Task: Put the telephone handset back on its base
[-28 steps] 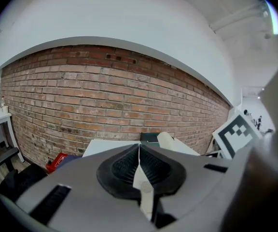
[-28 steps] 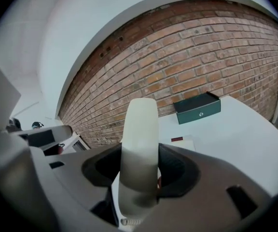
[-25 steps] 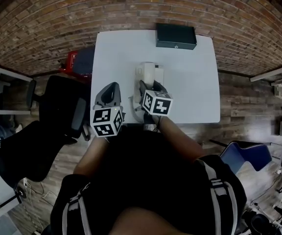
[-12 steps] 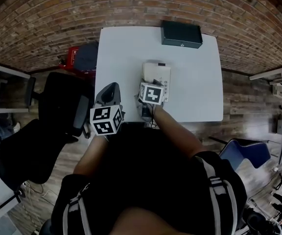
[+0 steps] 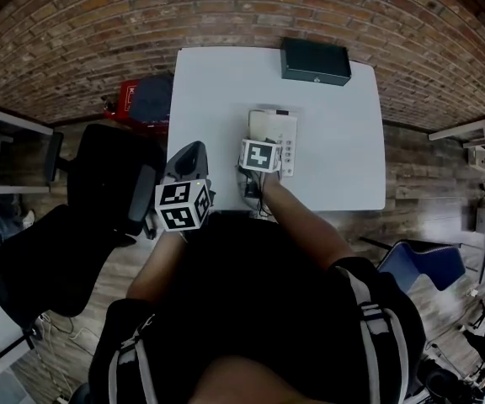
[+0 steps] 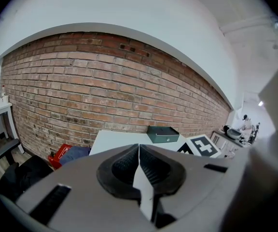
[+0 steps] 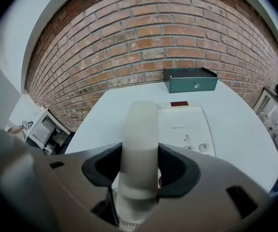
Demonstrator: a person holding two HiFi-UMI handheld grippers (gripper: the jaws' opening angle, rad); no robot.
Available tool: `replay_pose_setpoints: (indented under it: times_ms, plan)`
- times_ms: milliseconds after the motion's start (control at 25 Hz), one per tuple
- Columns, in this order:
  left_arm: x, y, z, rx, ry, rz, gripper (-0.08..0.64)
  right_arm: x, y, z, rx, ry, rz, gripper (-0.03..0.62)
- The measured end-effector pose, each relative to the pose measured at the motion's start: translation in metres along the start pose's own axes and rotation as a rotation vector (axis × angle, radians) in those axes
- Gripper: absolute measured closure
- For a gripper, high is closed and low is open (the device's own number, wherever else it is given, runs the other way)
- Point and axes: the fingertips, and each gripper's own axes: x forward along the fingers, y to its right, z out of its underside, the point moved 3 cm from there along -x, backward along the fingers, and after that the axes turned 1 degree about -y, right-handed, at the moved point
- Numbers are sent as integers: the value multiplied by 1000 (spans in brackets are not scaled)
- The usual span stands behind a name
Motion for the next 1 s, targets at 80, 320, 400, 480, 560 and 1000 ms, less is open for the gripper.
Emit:
replay_pose_setpoints:
  times_ms: [80,320,400,480,560,1000]
  plan:
    - [0,-1,-1,3,1,3,555,-2,-3,2,-8,-16,3,390]
    - [-2,-8,-2,2,1,4,555,2,-6,0,-29,-28,40,390]
    - [-3,-8,-2,1,2,4,555,5,-4,-1,-23,-36,56,390]
    - [-3,-9,-3,1,3,6,555,8,-3,-2,-18,-40,71,391]
    - [-4,-10,-2,0,3,8,555,9,-4,-2,-18,-41,81,390]
    - [4,-5,-5,-15,9,63,555,-35,-15,-26,-27,88,-23,370]
